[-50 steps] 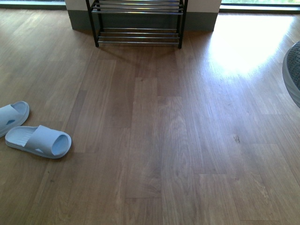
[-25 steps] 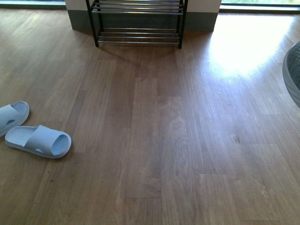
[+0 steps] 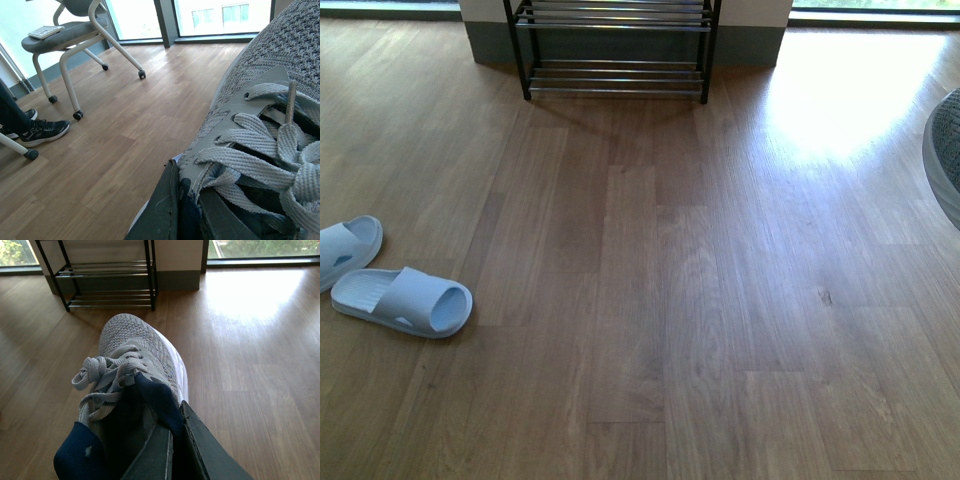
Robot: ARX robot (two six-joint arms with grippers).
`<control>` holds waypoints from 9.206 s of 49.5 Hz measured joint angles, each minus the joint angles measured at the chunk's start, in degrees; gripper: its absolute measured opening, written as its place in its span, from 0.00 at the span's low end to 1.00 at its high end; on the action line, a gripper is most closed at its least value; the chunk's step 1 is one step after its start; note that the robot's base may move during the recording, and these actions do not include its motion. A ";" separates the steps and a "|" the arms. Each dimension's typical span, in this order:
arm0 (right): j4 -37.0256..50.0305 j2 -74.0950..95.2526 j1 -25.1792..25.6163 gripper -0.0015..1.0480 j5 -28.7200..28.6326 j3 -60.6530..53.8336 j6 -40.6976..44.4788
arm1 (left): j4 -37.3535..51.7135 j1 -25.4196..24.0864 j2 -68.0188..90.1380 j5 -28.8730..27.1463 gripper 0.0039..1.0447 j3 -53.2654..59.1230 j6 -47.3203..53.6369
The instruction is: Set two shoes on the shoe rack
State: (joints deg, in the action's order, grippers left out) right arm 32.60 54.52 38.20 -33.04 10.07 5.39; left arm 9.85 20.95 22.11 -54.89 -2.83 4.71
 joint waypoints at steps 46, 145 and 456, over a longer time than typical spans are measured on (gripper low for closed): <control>0.00 -0.04 0.00 0.01 -0.02 0.00 -0.02 | 0.00 0.00 -0.07 -0.20 0.01 0.00 0.04; 0.00 -0.04 -0.04 0.01 0.00 -0.09 -0.02 | 0.00 0.07 -0.07 -0.02 0.01 0.04 0.07; 0.00 -0.02 -0.02 0.01 0.07 -0.17 -0.07 | 0.02 0.11 0.00 0.00 0.01 0.22 0.35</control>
State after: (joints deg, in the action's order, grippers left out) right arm 32.60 54.50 38.17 -32.97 9.89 5.32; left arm 9.87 21.06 22.11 -54.89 -2.61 5.06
